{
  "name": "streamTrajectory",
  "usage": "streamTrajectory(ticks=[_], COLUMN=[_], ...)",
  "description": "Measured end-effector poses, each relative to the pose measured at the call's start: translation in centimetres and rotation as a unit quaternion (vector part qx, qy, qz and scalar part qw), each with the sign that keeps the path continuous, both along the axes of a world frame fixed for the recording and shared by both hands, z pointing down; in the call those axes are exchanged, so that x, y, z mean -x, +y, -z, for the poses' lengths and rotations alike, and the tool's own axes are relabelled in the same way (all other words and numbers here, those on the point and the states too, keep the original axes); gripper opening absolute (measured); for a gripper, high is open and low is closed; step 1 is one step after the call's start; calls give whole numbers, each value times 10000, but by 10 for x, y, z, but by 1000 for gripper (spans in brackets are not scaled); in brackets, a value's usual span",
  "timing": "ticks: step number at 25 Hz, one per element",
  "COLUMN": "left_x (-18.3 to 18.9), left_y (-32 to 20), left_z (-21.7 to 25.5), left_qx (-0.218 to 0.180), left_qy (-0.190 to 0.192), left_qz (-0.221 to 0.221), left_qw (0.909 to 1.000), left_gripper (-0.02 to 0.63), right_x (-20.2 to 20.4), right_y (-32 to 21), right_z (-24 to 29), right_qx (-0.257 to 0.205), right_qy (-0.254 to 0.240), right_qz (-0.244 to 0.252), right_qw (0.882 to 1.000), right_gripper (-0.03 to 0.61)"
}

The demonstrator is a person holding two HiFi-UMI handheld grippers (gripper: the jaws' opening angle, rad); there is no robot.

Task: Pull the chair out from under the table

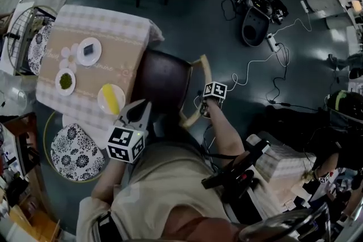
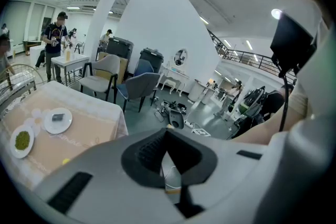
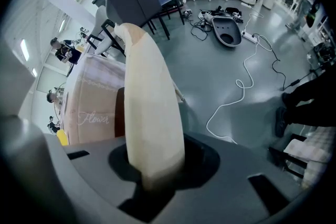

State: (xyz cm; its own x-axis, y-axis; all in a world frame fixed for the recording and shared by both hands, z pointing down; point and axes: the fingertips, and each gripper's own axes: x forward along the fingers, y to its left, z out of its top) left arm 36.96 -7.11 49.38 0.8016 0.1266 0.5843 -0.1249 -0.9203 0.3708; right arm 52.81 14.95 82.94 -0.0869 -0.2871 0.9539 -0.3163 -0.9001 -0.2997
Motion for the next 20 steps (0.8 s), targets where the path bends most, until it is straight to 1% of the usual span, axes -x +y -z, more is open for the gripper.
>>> streamTrajectory(ticks=[7,12,20], left_x=[1,1,1], left_y=[-1,5,11], left_z=[1,1,0], left_qx=[3,1,-27], left_qy=[-4,43,29], left_qz=[56,-129,-124], left_qw=[10000,9999,9999], left_gripper=[6,6,6], right_x=[-1,-5,-12], right_y=[5,8,22], right_z=[2,3,4], right_qx=[-4,22,40], right_qy=[-28,8,33], right_qz=[-20,-31,-54], right_qw=[10000,10000,10000], right_gripper=[106,106,104])
